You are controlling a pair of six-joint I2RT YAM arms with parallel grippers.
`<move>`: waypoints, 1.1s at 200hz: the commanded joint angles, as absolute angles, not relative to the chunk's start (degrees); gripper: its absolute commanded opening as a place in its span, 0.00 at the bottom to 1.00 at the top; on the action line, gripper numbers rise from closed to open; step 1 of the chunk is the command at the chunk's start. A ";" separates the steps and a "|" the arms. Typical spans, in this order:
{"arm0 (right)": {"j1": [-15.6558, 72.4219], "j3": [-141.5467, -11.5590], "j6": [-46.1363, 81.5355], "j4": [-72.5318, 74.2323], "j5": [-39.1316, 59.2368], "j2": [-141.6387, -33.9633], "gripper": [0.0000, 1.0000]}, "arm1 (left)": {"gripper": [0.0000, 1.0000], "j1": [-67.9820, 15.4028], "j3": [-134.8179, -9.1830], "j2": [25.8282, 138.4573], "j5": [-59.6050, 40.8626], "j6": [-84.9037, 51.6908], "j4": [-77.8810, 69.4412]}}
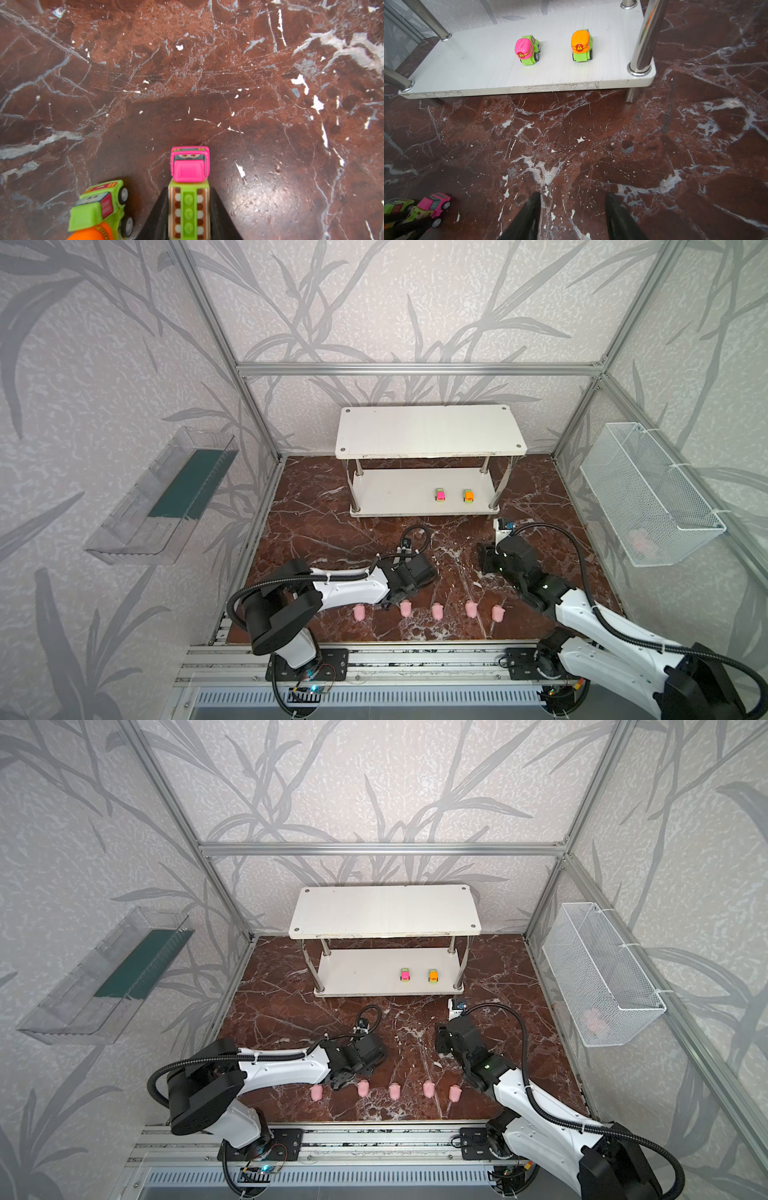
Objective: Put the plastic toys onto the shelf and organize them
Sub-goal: 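Lift and carry the pink truck with the left gripper over the lower shelf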
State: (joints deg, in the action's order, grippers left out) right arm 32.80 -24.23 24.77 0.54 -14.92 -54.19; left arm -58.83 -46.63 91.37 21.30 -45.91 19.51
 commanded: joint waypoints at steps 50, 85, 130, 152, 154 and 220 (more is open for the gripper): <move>32.43 -23.91 24.70 1.05 -14.57 -53.70 0.51 | 0.28 -55.53 -52.05 86.62 25.44 -40.21 20.65; 32.21 -24.26 24.70 1.48 -14.72 -54.00 0.52 | 0.29 -50.63 -56.87 87.89 23.72 -36.09 19.20; 32.16 -24.87 24.30 2.20 -14.56 -55.00 0.52 | 0.29 -44.88 -62.88 92.11 20.47 -31.86 15.05; 32.02 -24.87 24.32 2.29 -14.60 -55.19 0.51 | 0.29 -42.69 -65.27 94.72 17.61 -30.58 12.29; 31.95 -24.87 24.34 2.29 -14.59 -55.24 0.52 | 0.29 -42.53 -65.60 94.91 17.41 -30.52 12.17; 31.11 -24.48 24.36 2.20 -14.99 -54.91 0.52 | 0.29 -40.79 -71.23 101.82 16.99 -28.04 8.26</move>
